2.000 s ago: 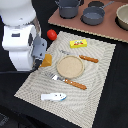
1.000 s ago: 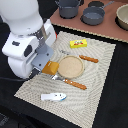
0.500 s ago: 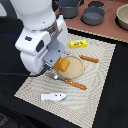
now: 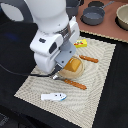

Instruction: Interact with the objects in diverse but meaningful ways.

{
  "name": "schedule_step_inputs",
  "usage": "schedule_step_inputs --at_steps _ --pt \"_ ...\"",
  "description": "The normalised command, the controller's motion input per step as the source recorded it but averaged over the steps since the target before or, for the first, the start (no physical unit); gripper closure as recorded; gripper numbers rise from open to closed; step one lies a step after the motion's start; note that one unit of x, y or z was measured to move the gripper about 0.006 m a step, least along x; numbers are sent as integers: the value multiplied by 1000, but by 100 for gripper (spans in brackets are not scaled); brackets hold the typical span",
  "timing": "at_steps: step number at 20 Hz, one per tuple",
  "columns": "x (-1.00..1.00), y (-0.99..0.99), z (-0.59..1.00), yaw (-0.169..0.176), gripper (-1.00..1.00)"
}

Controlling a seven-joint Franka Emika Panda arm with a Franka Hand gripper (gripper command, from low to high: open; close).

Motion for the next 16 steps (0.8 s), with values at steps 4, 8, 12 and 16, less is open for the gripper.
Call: schedule_step_inputs --at_steps 4,8,12,16 --pt "769 311 77 -29 100" --pt "338 240 1 -5 100" --pt "9 143 0 0 100" --pt "-159 31 15 0 100"
